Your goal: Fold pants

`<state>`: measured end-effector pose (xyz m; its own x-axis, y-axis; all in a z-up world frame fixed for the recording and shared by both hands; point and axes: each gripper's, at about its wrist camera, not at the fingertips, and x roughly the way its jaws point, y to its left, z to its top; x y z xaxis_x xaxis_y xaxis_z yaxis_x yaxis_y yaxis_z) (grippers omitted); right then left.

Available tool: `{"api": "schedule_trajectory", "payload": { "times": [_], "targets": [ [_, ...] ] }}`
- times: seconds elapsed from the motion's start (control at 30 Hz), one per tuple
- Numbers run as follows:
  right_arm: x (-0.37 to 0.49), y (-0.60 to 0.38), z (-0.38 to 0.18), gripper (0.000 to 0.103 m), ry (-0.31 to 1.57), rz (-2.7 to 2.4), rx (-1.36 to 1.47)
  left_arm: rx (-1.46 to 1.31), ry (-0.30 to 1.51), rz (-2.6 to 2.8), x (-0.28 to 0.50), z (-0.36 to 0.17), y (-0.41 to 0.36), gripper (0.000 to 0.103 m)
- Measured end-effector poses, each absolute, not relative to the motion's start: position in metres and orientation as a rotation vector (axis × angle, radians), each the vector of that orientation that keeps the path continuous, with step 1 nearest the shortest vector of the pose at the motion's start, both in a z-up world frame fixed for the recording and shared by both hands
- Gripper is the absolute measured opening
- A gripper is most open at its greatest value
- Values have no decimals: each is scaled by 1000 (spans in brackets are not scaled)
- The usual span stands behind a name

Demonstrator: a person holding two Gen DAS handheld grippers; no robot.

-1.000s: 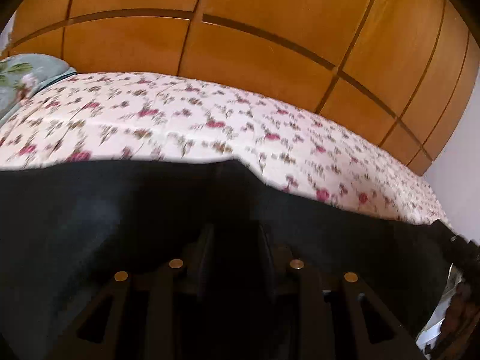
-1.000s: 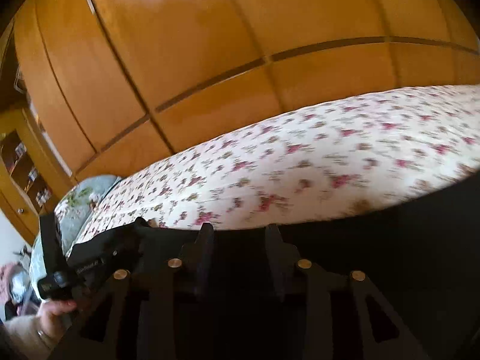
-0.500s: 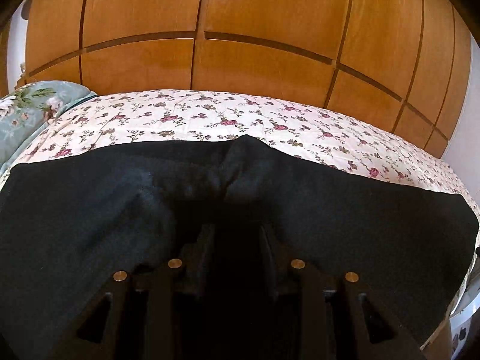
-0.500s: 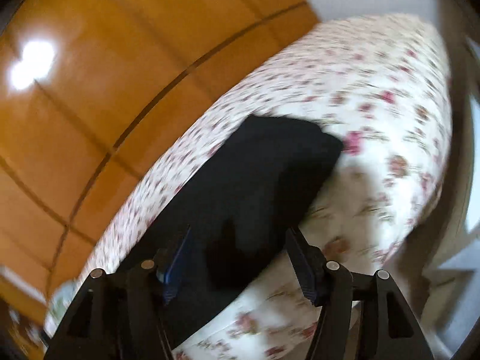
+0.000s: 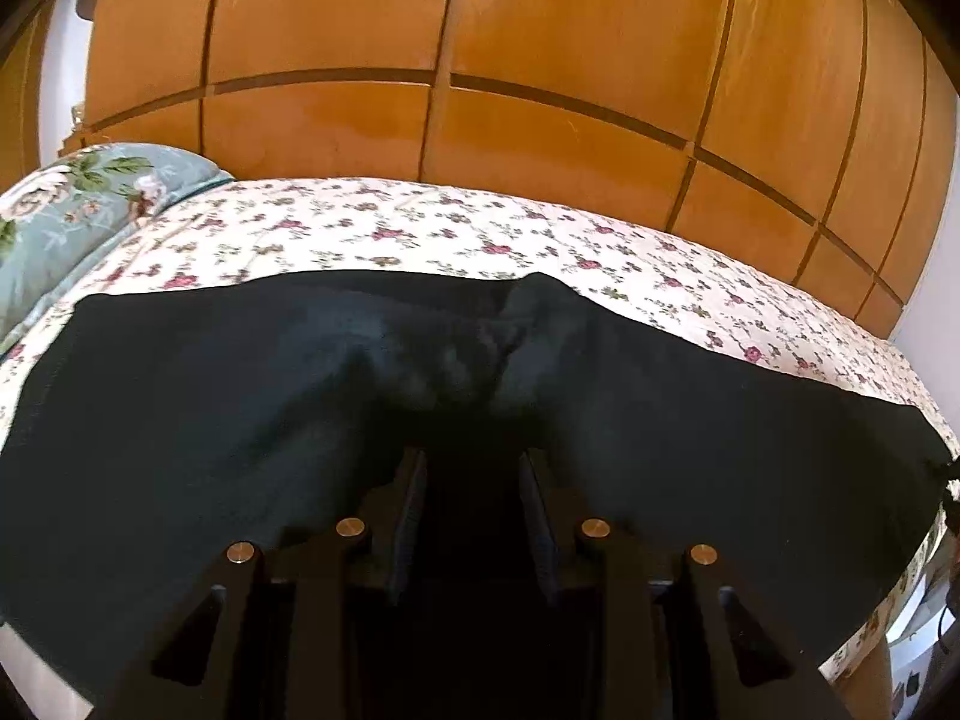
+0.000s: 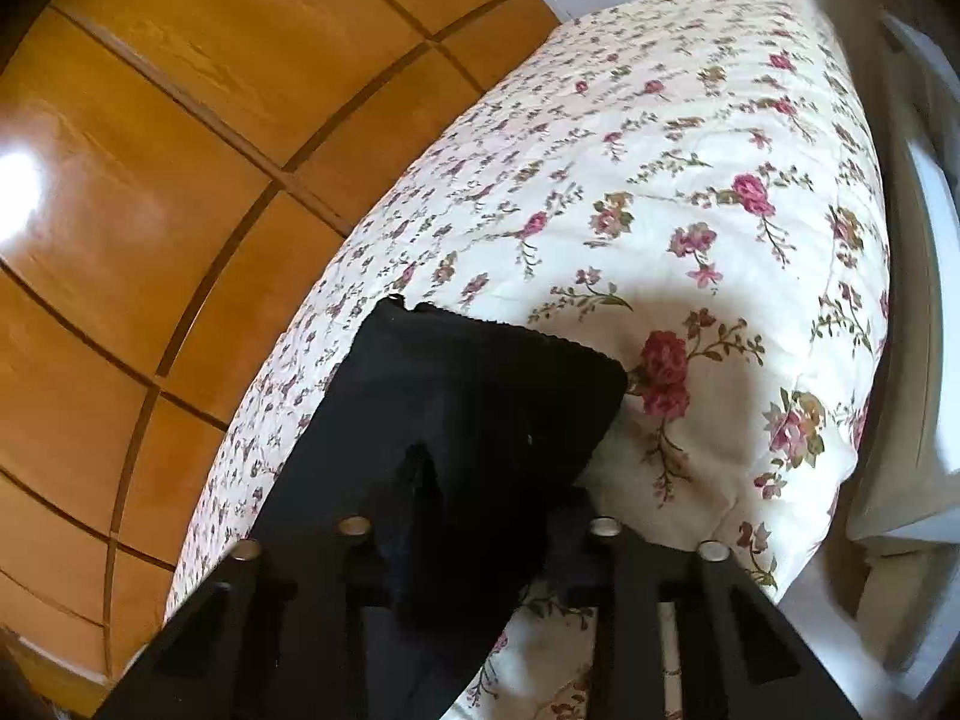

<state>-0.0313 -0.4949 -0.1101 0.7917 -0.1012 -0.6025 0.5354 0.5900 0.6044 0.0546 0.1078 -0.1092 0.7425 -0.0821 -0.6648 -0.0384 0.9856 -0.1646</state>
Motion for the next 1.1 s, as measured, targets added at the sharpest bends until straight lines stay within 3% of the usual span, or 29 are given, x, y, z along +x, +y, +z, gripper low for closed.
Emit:
{"api": "schedule_trajectory", "payload": {
  "times": [0.17,0.37,0.73,1.1],
  "targets": [
    [-38,-487,-91,17,537,-385,847,-213,724,7,45,-111,124,32],
    [-43,-457,-37,16,464,-325,827,-287,718,11,36,-111,134,32],
    [-38,-340,68,16,350,-109,548,-376,702,36,7,-109,151,32],
    [-30,-203,93,16,340,124,276,-447,685,4,-14,-110,166,32]
  ]
}}
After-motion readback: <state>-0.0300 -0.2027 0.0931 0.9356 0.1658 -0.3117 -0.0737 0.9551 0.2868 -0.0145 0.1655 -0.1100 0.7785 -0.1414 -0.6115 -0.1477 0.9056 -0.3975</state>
